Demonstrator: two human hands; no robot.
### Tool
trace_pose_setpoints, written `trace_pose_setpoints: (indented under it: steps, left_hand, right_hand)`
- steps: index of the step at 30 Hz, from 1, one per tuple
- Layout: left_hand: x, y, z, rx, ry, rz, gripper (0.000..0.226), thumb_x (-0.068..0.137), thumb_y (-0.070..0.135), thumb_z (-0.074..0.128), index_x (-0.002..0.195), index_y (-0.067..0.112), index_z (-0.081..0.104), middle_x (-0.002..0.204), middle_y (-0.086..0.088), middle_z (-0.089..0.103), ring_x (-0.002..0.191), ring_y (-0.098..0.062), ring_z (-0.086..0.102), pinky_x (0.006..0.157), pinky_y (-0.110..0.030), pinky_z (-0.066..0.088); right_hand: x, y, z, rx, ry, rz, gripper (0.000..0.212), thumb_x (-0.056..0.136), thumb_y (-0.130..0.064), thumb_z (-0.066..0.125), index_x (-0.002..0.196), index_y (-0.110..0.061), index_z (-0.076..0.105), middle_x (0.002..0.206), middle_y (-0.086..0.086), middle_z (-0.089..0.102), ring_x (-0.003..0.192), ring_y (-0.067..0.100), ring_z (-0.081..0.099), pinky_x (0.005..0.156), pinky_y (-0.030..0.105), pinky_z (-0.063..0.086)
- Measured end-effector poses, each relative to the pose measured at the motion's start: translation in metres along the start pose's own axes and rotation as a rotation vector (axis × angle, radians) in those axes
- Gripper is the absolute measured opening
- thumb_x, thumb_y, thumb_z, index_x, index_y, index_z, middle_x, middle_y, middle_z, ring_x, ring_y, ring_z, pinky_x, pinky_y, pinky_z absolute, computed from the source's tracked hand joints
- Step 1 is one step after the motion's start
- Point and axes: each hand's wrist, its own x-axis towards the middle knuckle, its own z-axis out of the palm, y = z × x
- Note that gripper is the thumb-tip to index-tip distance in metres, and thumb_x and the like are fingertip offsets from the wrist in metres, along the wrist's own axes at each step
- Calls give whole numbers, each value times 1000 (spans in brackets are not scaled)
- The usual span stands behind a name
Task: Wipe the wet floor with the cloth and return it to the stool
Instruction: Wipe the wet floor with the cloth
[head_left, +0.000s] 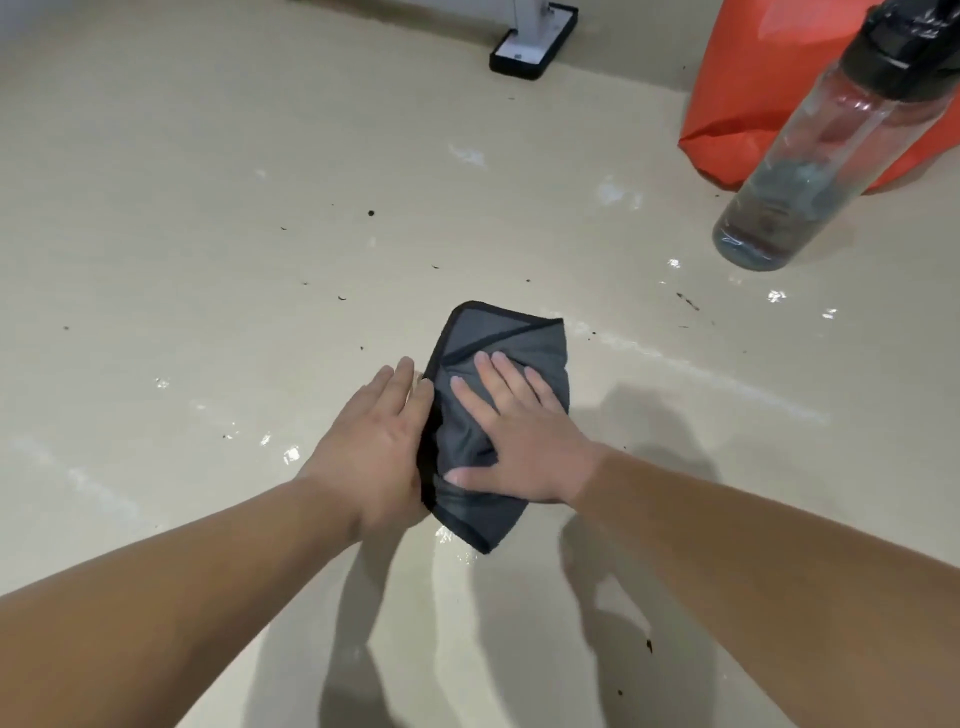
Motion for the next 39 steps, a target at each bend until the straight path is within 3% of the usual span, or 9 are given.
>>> trace_pose_setpoints:
  steps: [5, 9, 14, 18, 20, 25, 29, 32, 39]
  left_hand:
    - [-25, 8, 9, -135, 53, -170, 97, 71, 38, 33, 160, 9, 8, 170, -14, 0, 157, -29, -11, 128, -37, 0]
    - [-32, 6, 22, -49, 64, -252, 90, 84, 22, 46, 161, 11, 1, 169, -14, -11, 156, -36, -16, 127, -46, -1]
    - [-25, -5, 26, -38, 123, -198, 80, 92, 15, 44, 162, 9, 5, 170, -15, -9, 156, -35, -13, 128, -45, -2]
    - [-32, 1, 46, -111, 290, 30, 73, 88, 14, 45, 158, 5, 28, 169, -23, 10, 156, -41, 8, 126, -54, 14]
    - [-36, 7, 60, -5, 292, 256, 65, 98, 29, 44, 159, 7, 29, 169, -19, 17, 155, -40, 15, 125, -55, 18]
    - [-35, 6, 79, 302, -137, 322, 79, 102, 65, 17, 160, 28, -21, 168, -7, -28, 153, -35, -29, 125, -54, -9]
    - [-22, -21, 76, 351, -141, 380, 84, 96, 77, 14, 158, 35, -25, 164, -6, -36, 150, -34, -36, 124, -53, -13]
    - [-16, -46, 72, 383, -91, 384, 83, 94, 79, 7, 157, 36, -26, 164, -6, -37, 149, -33, -37, 124, -53, -14]
    - [-59, -146, 85, 272, 66, 211, 82, 95, 76, 0, 159, 30, -22, 167, -10, -27, 153, -33, -30, 126, -52, -7]
  right_hand:
    - [10, -17, 11, -29, 98, 39, 111, 80, -89, 25, 163, -25, -9, 169, 11, -23, 154, 25, -26, 125, 51, -11]
    - [-27, -67, 50, 70, 231, -54, 105, 82, -80, 34, 163, -16, 19, 170, 19, 2, 158, 32, -4, 125, 56, 8]
    - [-49, -86, 47, 395, 194, -131, 91, 91, -64, 50, 163, -20, 16, 172, 2, -4, 156, 13, -16, 128, 42, -2]
    - [-54, -60, 21, 651, 637, 43, 46, 96, -15, 54, 141, -5, 56, 135, 9, 62, 128, 23, 55, 110, 39, 43]
    - [-53, -51, 9, 544, 748, 146, 35, 94, -11, 53, 126, -6, 65, 108, 6, 64, 102, 27, 59, 93, 38, 49]
    - [-49, -53, -5, 588, 456, 430, 22, 94, -18, 57, 114, -18, 66, 97, -4, 58, 101, 25, 56, 88, 38, 48]
    - [-67, -68, -28, 693, 266, 528, 21, 96, -26, 53, 116, -29, 60, 106, -10, 63, 100, 11, 60, 90, 30, 49]
    - [-79, -83, -42, 819, 231, 569, 13, 97, -21, 55, 108, -21, 62, 90, -7, 65, 77, 12, 58, 68, 22, 46]
    - [-52, -150, -38, 838, 53, 632, 10, 97, -26, 59, 98, -18, 65, 86, -1, 66, 72, 18, 55, 66, 31, 46]
